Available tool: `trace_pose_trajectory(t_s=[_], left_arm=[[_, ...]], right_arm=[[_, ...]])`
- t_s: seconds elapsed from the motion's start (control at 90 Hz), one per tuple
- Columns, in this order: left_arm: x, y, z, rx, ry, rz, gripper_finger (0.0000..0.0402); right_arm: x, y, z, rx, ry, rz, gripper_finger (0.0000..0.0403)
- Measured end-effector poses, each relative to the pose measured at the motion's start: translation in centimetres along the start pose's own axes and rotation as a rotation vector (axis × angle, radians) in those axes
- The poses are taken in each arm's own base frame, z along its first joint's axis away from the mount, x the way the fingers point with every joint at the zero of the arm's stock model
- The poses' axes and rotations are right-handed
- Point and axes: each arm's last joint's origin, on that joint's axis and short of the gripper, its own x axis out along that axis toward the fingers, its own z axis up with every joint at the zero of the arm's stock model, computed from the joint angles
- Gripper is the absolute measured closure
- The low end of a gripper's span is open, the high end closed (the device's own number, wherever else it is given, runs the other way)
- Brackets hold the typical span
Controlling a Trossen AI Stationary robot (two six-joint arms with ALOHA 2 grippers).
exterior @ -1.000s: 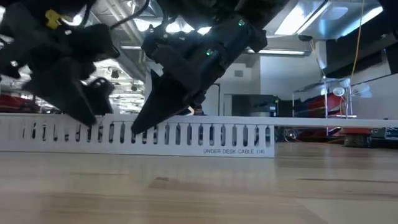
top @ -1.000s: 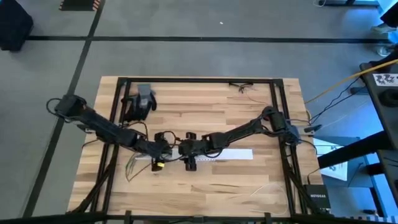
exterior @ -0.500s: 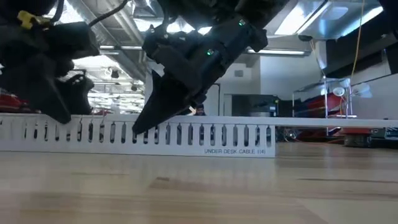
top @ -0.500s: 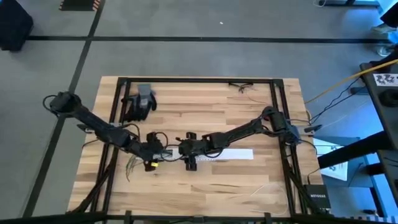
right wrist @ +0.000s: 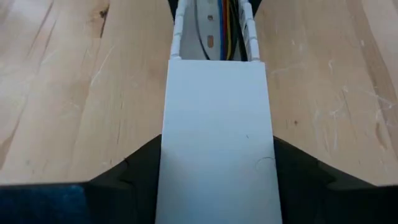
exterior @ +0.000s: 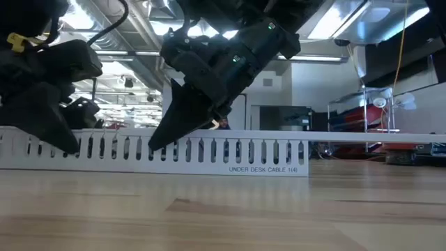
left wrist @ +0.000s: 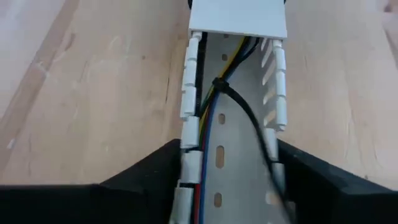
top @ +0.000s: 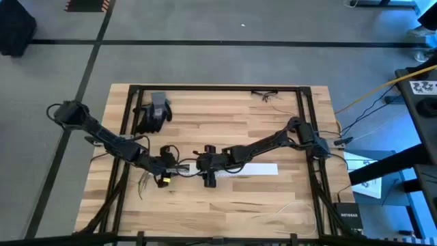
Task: Ziptie cables
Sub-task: Close the cable duct
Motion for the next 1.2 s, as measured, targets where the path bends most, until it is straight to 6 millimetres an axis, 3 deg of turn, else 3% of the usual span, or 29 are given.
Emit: trace_pose_trajectory(t_s=[0.333, 0.667, 0.989, 1.2], left_arm=[[0.2, 0.0, -0.1, 0.017, -0.047, -0.021, 0.0209], [2.0, -0.7, -0.3, 0.008, -0.087, -0.036, 0.0208], [2.0, -0.8, -0.2, 0.012, -0.084, -0.048, 0.0207], [2.1, -0.6, -0.2, -0.004, -0.06, -0.052, 0.0156]], right_arm=[[0.1, 0.1, 0.3, 0.022, -0.036, 0.016, 0.0174], [0.0, 0.3, 0.0, 0.03, -0.009, 0.05, 0.0174], [-0.1, 0.3, -0.1, 0.016, 0.018, 0.045, 0.0174], [-0.1, 0.2, -0.1, 0.012, 0.02, 0.041, 0.0174]])
